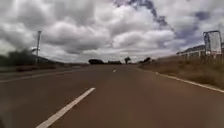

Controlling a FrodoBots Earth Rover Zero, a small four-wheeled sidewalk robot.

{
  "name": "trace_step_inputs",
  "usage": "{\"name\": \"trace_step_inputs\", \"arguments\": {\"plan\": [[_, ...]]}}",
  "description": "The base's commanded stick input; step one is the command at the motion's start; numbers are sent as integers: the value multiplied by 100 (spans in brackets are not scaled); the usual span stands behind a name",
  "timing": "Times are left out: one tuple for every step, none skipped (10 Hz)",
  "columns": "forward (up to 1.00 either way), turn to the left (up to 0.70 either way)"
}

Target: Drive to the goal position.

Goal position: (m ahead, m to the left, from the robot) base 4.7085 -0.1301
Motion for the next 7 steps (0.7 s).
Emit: {"name": "trace_step_inputs", "arguments": {"plan": [[85,0],[85,0],[85,0],[85,0],[85,0],[85,0],[85,0]]}}
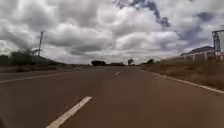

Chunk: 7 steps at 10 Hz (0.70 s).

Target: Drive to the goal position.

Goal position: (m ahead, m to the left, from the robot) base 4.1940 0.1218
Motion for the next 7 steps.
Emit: {"name": "trace_step_inputs", "arguments": {"plan": [[85,0],[85,0],[85,0],[85,0],[85,0],[85,0],[85,0]]}}
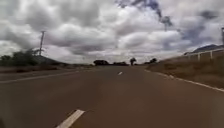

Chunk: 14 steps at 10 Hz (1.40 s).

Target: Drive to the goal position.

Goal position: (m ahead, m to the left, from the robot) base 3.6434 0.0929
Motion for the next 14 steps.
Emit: {"name": "trace_step_inputs", "arguments": {"plan": [[85,0],[85,0],[85,0],[85,0],[85,0],[85,0],[85,-3],[85,-13],[85,-29],[85,-32],[85,-34],[85,-34],[85,-34],[85,-34]]}}
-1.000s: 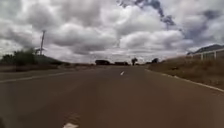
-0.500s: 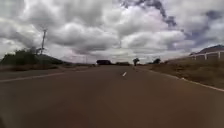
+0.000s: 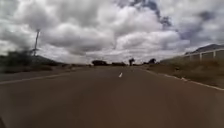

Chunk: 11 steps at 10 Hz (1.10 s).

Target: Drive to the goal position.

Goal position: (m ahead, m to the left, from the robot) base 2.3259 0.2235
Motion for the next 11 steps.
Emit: {"name": "trace_step_inputs", "arguments": {"plan": [[85,-34],[85,-17],[85,0],[85,0],[85,0],[85,0],[85,0],[85,0],[85,-5],[85,-16],[85,-24]]}}
